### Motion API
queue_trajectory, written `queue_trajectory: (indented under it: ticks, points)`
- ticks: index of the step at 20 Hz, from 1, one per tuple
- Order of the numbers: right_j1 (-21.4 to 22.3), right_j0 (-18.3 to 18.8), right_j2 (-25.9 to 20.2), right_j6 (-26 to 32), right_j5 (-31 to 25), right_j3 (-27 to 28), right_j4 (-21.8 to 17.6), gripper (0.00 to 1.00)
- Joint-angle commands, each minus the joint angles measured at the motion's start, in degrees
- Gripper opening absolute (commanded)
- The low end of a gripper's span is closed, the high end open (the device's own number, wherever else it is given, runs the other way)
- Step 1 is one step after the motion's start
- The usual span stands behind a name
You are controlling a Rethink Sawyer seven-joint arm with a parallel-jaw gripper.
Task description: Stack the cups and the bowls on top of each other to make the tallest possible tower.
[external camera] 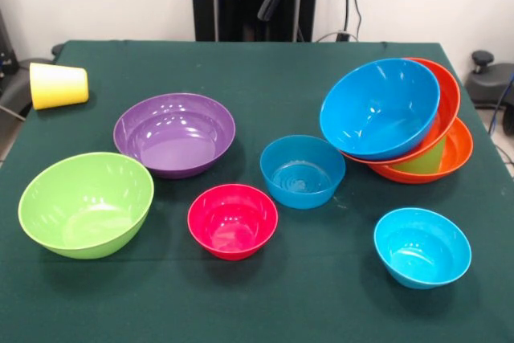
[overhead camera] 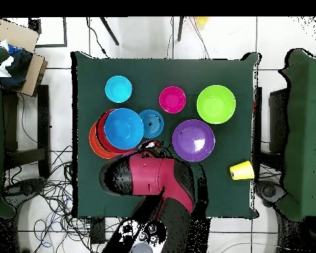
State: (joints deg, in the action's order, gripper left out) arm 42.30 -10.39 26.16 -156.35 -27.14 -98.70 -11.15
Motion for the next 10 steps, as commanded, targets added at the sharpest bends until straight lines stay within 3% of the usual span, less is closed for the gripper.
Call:
queue_trajectory:
  ticks: [1,10]
  points:
    - [-4.5,0.2,-6.9,3.2,2.6,2.2,-4.1,1.00]
    - [-8.1,0.1,-6.5,3.0,0.8,8.3,-3.7,1.00]
